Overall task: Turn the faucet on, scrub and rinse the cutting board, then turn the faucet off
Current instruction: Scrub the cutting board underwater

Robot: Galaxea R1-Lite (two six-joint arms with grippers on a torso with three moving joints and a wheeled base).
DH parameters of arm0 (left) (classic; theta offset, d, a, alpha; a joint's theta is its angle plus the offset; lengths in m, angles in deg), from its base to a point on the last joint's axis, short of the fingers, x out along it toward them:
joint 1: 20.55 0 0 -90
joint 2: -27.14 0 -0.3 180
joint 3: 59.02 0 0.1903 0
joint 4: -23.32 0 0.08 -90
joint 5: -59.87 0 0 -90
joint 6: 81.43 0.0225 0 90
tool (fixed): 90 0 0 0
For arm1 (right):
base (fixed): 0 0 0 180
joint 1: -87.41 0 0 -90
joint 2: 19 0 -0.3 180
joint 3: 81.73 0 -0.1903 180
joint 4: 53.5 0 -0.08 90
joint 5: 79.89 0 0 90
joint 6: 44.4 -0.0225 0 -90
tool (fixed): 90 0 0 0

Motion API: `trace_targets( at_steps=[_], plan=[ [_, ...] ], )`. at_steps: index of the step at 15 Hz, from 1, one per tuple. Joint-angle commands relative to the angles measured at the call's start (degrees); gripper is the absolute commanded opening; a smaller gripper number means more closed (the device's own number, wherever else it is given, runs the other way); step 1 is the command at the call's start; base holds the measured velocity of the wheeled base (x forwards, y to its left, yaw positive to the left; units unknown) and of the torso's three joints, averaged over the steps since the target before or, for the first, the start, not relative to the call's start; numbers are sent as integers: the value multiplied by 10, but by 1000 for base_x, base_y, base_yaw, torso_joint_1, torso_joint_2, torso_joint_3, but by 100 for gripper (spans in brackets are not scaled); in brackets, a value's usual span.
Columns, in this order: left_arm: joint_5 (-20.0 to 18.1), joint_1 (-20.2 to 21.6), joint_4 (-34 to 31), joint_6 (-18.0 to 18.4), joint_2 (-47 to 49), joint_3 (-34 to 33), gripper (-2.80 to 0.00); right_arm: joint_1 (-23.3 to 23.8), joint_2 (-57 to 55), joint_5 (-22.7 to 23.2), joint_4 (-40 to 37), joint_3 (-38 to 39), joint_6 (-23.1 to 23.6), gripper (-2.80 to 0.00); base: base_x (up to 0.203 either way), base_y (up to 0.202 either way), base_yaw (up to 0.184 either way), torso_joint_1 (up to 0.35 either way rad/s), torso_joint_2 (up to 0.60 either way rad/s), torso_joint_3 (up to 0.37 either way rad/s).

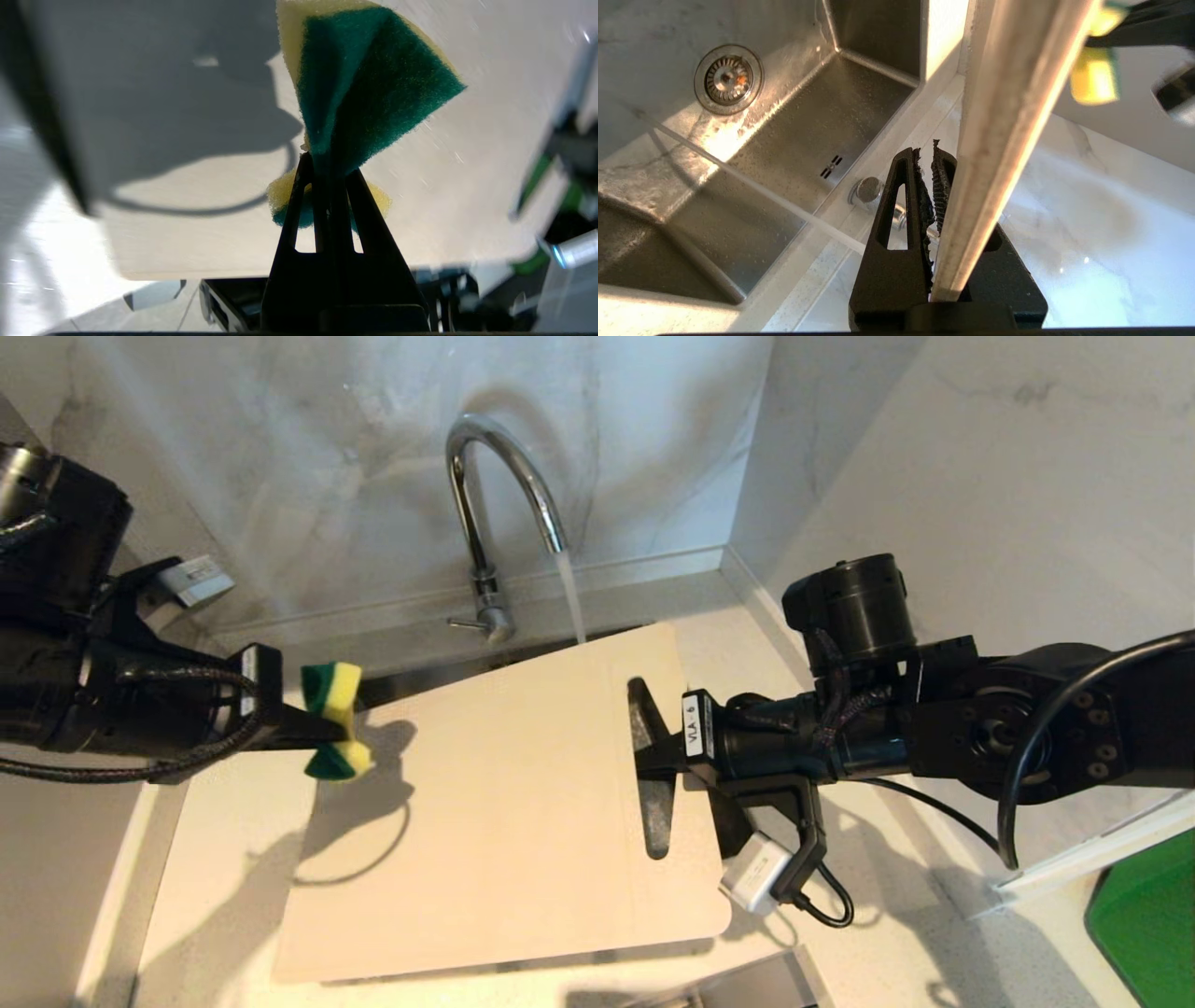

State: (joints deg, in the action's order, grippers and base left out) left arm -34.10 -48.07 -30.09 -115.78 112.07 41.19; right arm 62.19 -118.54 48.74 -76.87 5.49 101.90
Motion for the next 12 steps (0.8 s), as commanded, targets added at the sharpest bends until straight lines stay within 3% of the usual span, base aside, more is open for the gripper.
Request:
trace_targets(
  at_steps=[1, 4, 6, 8, 12],
  plan=[
    [58, -131, -7, -34, 9, 3, -280, 3, 2, 3, 0, 2, 8, -280, 0, 0, 0, 0, 0, 0],
    [122, -204, -9, -57, 64, 15, -280, 11, 10, 3, 0, 14, 8, -280, 0, 0, 0, 0, 0, 0],
    [172, -228, -10, -60, 95, 15, -280, 13, 13, 3, 0, 14, 8, -280, 0, 0, 0, 0, 0, 0],
    [178, -232, -8, -62, 102, -9, -280, 15, 15, 4, 0, 15, 8, -280, 0, 0, 0, 0, 0, 0],
    [184, -221, 61, -61, 116, -60, -280, 18, 15, 4, 0, 16, 8, -280, 0, 0, 0, 0, 0, 0]
  ],
)
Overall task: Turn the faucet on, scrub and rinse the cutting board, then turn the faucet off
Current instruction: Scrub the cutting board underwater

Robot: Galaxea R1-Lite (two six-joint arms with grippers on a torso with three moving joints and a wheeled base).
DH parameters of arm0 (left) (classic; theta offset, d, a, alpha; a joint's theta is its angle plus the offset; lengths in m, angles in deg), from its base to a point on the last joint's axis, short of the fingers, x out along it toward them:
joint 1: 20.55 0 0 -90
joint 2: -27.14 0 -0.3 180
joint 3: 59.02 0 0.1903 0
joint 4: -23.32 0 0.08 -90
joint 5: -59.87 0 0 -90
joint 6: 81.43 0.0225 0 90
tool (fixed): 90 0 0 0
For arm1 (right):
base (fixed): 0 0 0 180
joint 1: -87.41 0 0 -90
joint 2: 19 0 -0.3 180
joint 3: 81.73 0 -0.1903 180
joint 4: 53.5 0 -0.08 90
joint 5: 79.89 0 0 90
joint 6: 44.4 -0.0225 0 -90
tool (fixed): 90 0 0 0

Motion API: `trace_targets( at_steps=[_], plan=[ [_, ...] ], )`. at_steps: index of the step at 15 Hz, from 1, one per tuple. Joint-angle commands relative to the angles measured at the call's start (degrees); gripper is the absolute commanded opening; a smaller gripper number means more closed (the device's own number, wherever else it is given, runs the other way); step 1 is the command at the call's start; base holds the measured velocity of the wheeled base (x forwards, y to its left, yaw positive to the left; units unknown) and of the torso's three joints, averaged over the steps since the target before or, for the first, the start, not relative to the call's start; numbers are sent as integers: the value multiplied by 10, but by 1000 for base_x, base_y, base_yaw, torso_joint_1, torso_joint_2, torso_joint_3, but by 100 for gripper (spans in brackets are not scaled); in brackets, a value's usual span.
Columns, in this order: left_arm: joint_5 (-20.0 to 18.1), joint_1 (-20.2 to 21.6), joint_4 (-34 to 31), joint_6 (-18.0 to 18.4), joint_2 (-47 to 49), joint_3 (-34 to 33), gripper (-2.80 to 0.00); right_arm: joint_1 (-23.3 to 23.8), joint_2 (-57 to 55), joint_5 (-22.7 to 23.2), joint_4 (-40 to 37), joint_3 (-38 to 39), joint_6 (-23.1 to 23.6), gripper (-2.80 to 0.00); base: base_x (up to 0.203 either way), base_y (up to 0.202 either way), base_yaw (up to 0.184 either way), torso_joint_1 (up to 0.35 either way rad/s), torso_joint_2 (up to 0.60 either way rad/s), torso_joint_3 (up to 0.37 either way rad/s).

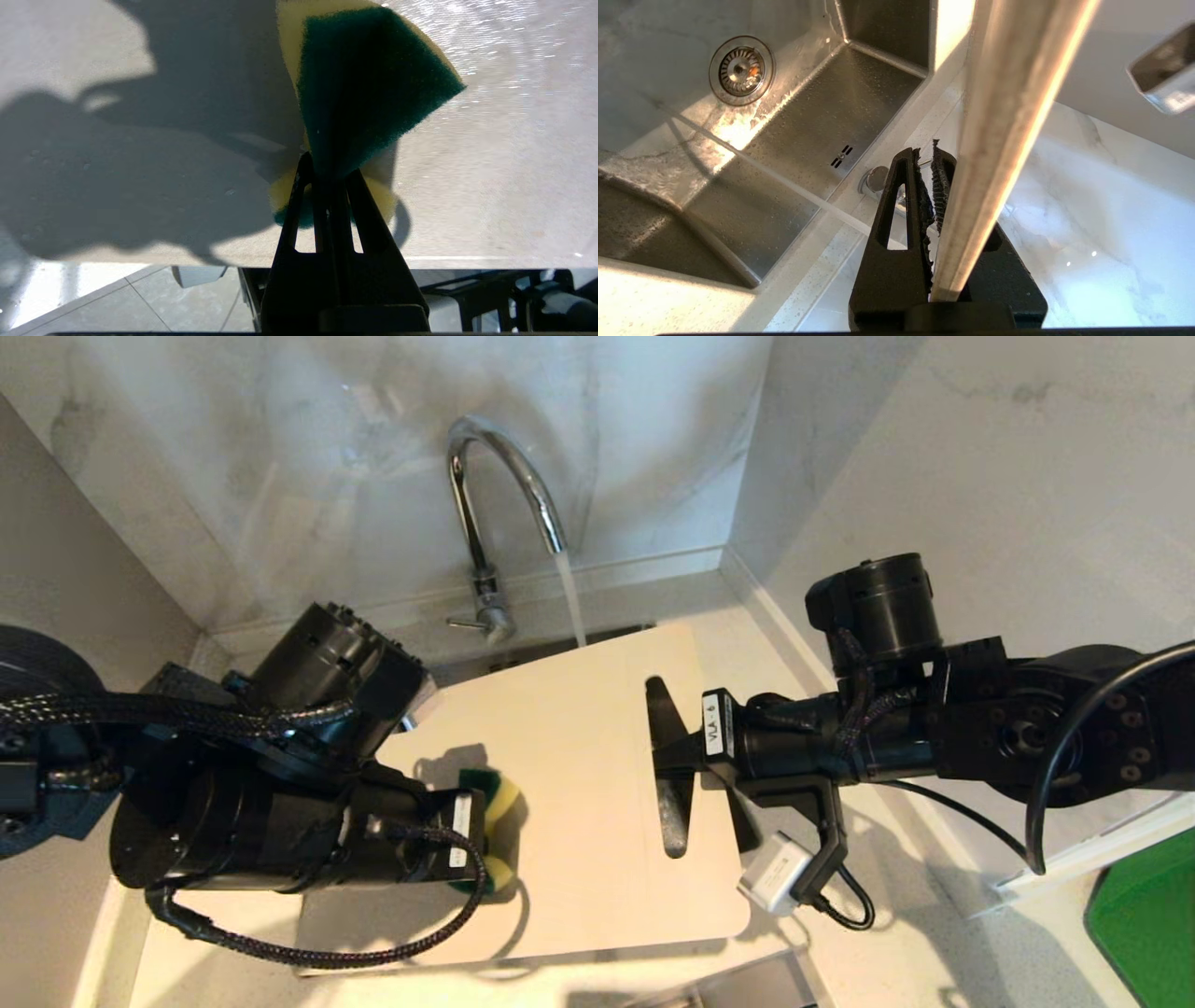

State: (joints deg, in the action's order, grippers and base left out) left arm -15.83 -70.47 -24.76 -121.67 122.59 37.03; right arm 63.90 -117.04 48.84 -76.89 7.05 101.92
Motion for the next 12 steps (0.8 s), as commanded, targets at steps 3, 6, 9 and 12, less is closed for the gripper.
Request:
trace_targets(
  at_steps=[3, 6, 9, 12],
  plan=[
    [-2, 26, 12, -3, 3, -37, -280, 0, 1, 3, 0, 0, 8, -280, 0, 0, 0, 0, 0, 0],
    [-7, 45, 13, -4, -24, -71, -280, 0, 0, 3, 0, 0, 8, -280, 0, 0, 0, 0, 0, 0],
    [-19, 79, 39, -3, -44, -115, -280, 0, 0, 3, 0, -1, 8, -280, 0, 0, 0, 0, 0, 0],
    [-55, 133, 66, 3, -57, -164, -280, 0, 5, 3, 0, 0, 8, -280, 0, 0, 0, 0, 0, 0]
  ],
)
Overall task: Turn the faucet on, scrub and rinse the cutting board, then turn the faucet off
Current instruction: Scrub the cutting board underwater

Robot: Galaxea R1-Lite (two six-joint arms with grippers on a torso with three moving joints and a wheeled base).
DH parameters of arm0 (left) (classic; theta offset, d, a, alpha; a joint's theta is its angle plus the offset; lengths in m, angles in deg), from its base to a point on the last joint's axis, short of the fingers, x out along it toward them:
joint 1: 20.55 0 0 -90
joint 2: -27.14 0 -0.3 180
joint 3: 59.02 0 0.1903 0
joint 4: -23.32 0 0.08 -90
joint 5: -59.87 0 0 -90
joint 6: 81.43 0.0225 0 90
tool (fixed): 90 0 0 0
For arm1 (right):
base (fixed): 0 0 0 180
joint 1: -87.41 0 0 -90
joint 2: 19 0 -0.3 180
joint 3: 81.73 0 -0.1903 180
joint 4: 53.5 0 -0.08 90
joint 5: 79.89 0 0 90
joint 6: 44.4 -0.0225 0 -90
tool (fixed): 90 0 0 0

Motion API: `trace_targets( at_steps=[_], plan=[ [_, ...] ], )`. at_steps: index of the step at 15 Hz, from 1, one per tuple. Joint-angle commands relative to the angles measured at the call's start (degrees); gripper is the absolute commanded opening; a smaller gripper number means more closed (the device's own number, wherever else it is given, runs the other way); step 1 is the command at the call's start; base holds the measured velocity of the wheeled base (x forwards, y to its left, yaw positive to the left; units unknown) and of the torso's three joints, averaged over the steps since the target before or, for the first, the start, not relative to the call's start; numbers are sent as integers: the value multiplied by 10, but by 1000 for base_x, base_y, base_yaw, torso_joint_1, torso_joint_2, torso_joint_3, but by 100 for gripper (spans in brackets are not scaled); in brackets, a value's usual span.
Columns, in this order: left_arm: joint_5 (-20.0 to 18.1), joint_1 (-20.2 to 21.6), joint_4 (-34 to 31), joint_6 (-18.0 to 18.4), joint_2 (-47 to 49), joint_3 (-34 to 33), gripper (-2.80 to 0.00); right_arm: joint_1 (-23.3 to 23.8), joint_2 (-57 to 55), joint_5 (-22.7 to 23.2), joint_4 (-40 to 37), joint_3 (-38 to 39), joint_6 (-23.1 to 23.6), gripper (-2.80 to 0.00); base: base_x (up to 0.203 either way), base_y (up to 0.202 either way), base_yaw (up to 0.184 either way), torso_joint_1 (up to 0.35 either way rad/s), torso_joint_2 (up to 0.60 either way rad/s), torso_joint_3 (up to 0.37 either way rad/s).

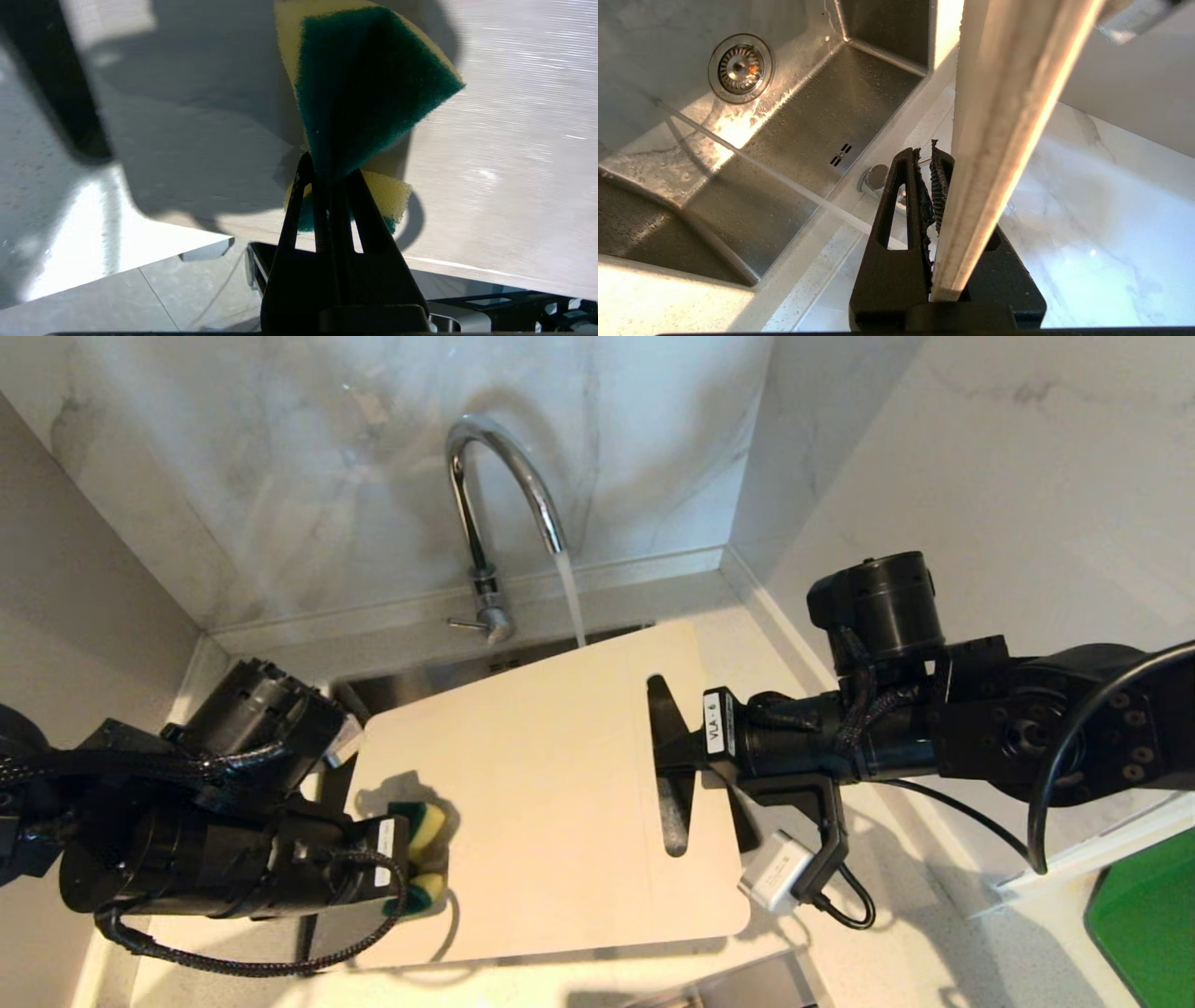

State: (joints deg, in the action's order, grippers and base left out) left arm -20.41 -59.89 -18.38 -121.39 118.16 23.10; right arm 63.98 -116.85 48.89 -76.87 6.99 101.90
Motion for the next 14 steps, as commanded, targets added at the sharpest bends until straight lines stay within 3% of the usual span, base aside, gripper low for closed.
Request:
trace_targets(
  at_steps=[1, 9, 14],
  plan=[
    [-23, 50, 10, 6, -16, -39, -280, 0, 3, 2, 0, 2, 8, -280, 0, 0, 0, 0, 0, 0],
    [-132, 244, 92, 98, -37, -151, -280, 0, 4, 3, 0, 3, 8, -280, 0, 0, 0, 0, 0, 0],
    [-155, 292, 85, 129, -69, -114, -280, 1, 5, 3, 0, 3, 8, -280, 0, 0, 0, 0, 0, 0]
  ],
)
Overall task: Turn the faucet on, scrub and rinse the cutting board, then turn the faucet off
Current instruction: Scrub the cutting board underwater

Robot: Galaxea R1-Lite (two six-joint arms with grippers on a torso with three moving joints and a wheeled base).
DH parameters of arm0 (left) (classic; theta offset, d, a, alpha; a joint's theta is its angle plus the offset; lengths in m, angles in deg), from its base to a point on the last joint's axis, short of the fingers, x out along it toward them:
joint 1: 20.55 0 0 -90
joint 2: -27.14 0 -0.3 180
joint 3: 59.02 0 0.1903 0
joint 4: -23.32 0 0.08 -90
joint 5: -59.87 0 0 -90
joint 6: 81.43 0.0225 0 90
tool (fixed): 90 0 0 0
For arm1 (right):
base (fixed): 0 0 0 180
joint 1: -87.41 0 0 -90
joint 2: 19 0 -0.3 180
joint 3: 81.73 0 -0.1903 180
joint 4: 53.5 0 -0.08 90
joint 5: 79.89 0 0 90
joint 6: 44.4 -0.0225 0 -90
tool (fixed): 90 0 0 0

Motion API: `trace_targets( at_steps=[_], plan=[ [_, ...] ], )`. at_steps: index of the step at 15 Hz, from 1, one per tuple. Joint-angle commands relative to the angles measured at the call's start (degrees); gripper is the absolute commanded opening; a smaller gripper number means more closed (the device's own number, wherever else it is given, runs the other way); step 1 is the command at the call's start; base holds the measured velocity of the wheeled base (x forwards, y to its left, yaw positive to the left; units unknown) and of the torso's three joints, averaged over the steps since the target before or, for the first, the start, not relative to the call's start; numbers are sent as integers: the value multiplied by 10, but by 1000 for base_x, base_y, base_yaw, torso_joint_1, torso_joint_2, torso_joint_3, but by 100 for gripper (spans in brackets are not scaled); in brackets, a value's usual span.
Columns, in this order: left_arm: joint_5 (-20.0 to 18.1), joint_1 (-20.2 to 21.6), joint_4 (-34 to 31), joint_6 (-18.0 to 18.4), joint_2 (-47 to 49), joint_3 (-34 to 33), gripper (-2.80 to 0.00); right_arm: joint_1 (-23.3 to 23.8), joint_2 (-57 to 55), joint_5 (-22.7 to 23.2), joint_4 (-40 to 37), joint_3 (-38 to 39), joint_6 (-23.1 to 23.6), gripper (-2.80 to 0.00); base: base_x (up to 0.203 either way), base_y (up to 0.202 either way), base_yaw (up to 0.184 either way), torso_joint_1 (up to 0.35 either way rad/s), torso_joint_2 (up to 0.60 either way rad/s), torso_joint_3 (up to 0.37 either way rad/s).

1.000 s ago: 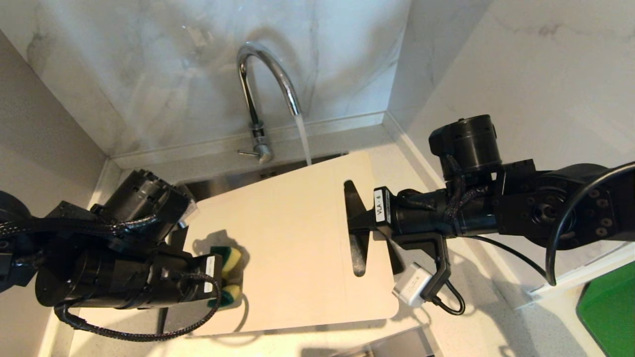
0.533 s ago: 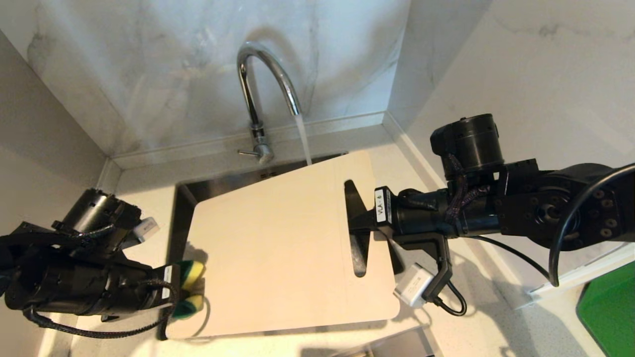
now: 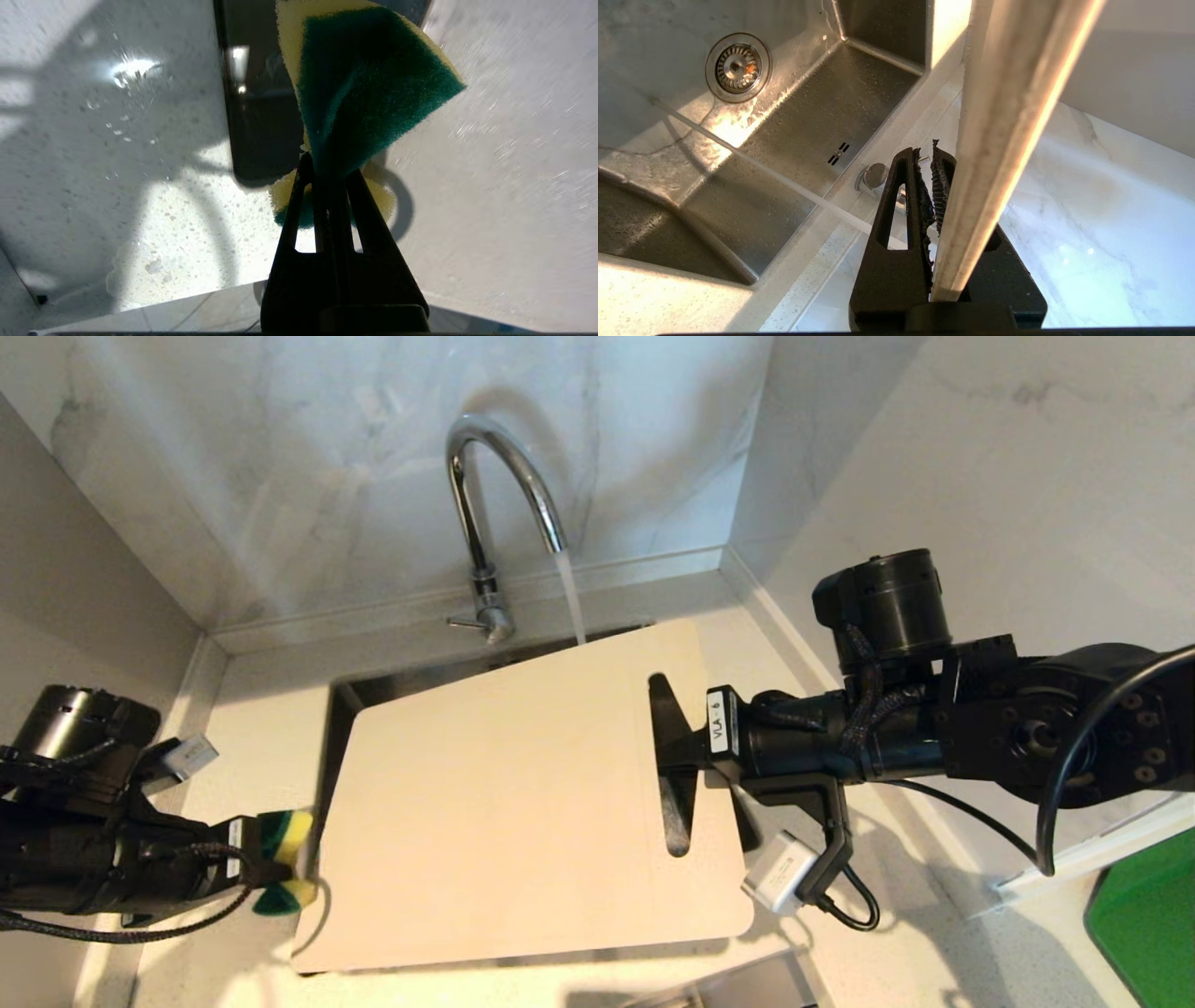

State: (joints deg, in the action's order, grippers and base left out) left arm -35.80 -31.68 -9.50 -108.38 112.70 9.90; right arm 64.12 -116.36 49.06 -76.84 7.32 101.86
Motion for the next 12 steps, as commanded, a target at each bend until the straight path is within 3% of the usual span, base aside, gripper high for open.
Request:
trace_targets(
  at_steps=[1, 4, 6, 9, 12],
  plan=[
    [-2, 11, -20, -2, -21, 38, -280, 0, 0, 2, 0, 0, 9, -280, 0, 0, 0, 0, 0, 0],
    [-24, 7, -115, -16, -40, 153, -280, 0, 1, 2, 0, 0, 9, -280, 0, 0, 0, 0, 0, 0],
    [-34, -38, -197, -41, -49, 243, -280, 0, 1, 1, 0, -2, 8, -280, 0, 0, 0, 0, 0, 0],
    [-4, -199, -237, -92, -61, 278, -280, 7, 3, 2, 0, -1, 8, -280, 0, 0, 0, 0, 0, 0],
    [98, -360, -244, -147, -18, 289, -280, 9, 4, 2, 0, -1, 8, -280, 0, 0, 0, 0, 0, 0]
  ],
)
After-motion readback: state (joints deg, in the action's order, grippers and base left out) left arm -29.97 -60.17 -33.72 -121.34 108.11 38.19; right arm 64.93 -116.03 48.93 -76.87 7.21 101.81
